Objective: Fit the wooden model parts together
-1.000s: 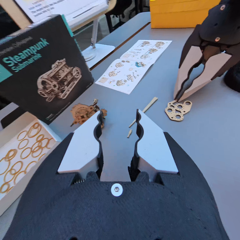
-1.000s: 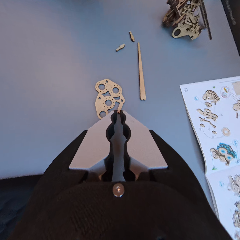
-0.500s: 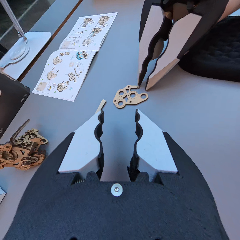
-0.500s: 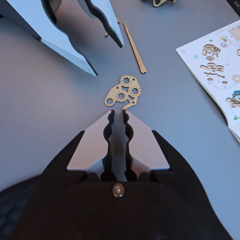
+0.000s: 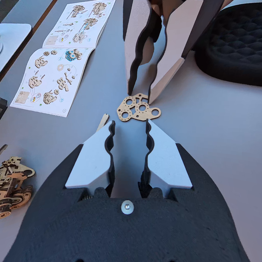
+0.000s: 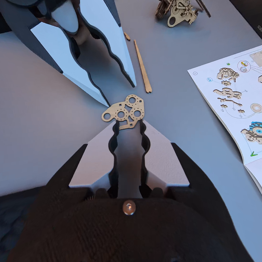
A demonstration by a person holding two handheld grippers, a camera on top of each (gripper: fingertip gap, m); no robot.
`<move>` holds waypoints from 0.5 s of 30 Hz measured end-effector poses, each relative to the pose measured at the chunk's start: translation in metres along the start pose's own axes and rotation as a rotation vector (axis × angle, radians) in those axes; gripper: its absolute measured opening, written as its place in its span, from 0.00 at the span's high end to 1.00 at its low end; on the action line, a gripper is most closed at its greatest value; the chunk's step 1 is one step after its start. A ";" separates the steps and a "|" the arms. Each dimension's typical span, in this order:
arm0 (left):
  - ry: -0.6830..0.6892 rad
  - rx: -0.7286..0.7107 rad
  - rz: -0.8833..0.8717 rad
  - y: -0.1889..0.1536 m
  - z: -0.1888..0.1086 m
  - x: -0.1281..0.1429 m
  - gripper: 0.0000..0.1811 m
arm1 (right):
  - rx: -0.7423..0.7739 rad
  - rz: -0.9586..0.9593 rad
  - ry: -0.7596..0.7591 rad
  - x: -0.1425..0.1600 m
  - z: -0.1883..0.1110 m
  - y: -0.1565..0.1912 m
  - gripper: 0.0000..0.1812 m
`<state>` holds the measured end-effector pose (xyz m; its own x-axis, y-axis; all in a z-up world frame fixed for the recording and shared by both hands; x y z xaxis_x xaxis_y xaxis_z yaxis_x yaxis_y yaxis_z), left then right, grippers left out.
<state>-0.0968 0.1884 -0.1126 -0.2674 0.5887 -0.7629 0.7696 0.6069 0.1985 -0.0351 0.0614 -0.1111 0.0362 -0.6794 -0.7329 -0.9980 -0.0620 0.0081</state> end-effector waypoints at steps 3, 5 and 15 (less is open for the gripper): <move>0.005 -0.018 0.007 -0.006 -0.002 0.000 0.77 | -0.027 -0.012 -0.020 0.001 0.001 0.004 0.86; 0.011 -0.018 0.015 -0.011 -0.006 0.001 0.77 | -0.055 -0.009 -0.031 0.002 0.001 0.008 0.86; 0.060 -0.060 0.117 -0.016 -0.038 0.006 0.71 | -0.060 -0.086 -0.036 0.000 0.004 0.024 0.85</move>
<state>-0.1329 0.2022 -0.0972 -0.2131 0.6871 -0.6946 0.7617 0.5621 0.3223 -0.0590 0.0625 -0.1134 0.1189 -0.6427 -0.7568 -0.9865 -0.1632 -0.0164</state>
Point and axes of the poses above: each gripper's, where its closed fingertips meet, z out along the fingers, x out of its underside, y = z × x across the jaws, the point moved 8 cm from there along -z, back along the fingers
